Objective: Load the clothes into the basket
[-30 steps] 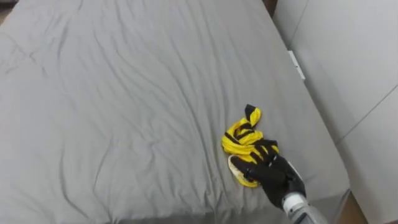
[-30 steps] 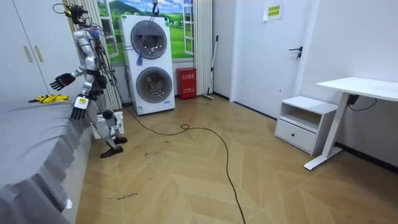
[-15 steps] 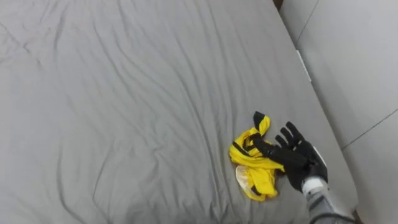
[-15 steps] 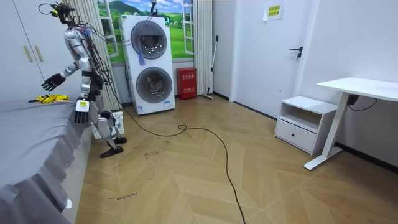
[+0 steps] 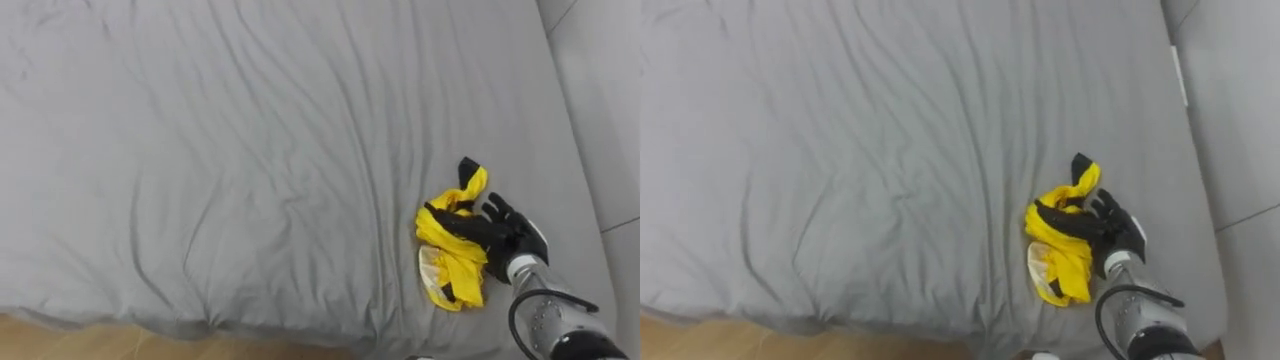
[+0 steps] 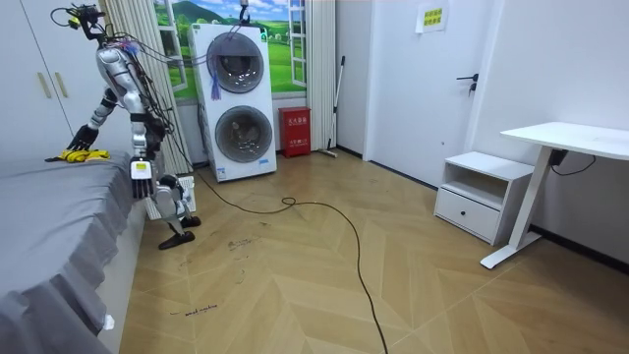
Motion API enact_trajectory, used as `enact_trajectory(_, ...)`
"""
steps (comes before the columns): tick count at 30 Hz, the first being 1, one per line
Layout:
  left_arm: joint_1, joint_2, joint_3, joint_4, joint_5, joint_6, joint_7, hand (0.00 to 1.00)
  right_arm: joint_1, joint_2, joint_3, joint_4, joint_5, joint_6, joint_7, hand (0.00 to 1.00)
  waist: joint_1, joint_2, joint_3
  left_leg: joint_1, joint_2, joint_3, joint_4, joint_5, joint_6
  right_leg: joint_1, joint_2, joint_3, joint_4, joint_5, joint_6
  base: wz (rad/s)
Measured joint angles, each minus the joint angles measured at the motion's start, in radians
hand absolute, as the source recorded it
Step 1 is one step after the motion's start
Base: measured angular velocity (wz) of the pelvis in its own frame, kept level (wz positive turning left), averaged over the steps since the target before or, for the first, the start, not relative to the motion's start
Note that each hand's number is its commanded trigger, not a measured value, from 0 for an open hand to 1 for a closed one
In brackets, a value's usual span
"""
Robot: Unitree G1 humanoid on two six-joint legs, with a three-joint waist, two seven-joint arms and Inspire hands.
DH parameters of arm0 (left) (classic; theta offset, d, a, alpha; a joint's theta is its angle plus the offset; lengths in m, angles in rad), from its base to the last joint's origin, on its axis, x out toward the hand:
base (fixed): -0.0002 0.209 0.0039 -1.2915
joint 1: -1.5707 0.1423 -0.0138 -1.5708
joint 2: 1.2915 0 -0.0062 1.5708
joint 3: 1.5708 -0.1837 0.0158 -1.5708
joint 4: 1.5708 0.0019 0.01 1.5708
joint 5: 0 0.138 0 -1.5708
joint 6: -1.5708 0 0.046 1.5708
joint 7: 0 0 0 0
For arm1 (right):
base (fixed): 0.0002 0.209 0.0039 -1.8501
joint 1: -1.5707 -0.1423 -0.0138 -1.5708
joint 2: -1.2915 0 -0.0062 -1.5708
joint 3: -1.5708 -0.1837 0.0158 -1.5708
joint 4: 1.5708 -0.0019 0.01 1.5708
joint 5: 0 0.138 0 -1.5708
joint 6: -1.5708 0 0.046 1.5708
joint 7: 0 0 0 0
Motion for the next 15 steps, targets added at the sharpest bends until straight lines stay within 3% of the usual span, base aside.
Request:
enact_trajectory(1,-0.010,0.000,-0.008,0.007,0.000,0.001,0.000,0.00,-0.020,-0.001,0.001,0.039,-0.020,-0.005,-0.001,0.00,0.009,-0.001,0.0068,-0.001,0.000,0.000,0.001,0.000,0.000,-0.001,-0.001,-0.001,0.000,0.000,0.000,0.00)
enact_trajectory(3,-0.017,0.001,-0.015,0.006,0.000,0.000,0.000,0.00,-0.036,-0.008,0.001,0.071,-0.058,-0.011,-0.001,0.00,0.018,-0.001,0.0125,-0.013,0.000,-0.001,0.007,0.000,0.001,-0.009,-0.001,-0.001,0.000,0.000,0.000,0.03)
enact_trajectory(11,-0.043,0.001,-0.024,0.006,0.003,0.015,0.000,0.00,-0.079,-0.022,0.000,0.162,-0.182,-0.019,-0.047,0.00,0.033,0.002,0.0166,-0.071,-0.001,-0.020,0.017,0.012,0.000,-0.051,-0.002,-0.030,0.001,0.000,0.000,0.10)
enact_trajectory(12,-0.051,0.001,-0.024,0.006,0.003,0.015,0.000,0.00,-0.084,-0.025,0.000,0.165,-0.197,-0.018,-0.053,0.55,0.035,0.002,0.0180,-0.079,-0.002,-0.022,0.017,0.014,0.000,-0.058,-0.002,-0.032,0.001,0.000,0.000,0.05)
enact_trajectory(14,-0.059,0.000,-0.025,0.006,0.003,0.016,0.000,0.00,-0.094,-0.029,0.000,0.178,-0.224,-0.017,-0.058,1.00,0.034,0.005,0.0219,-0.085,-0.005,-0.025,0.017,0.017,-0.001,-0.061,-0.002,-0.042,0.001,0.000,0.000,0.11)
enact_trajectory(15,-0.062,0.000,-0.028,0.006,0.003,0.019,0.000,0.00,-0.096,-0.033,0.000,0.185,-0.244,-0.017,-0.058,1.00,0.032,0.006,0.0229,-0.088,-0.009,-0.030,0.017,0.018,-0.001,-0.061,-0.003,-0.050,0.001,0.000,0.000,0.17)
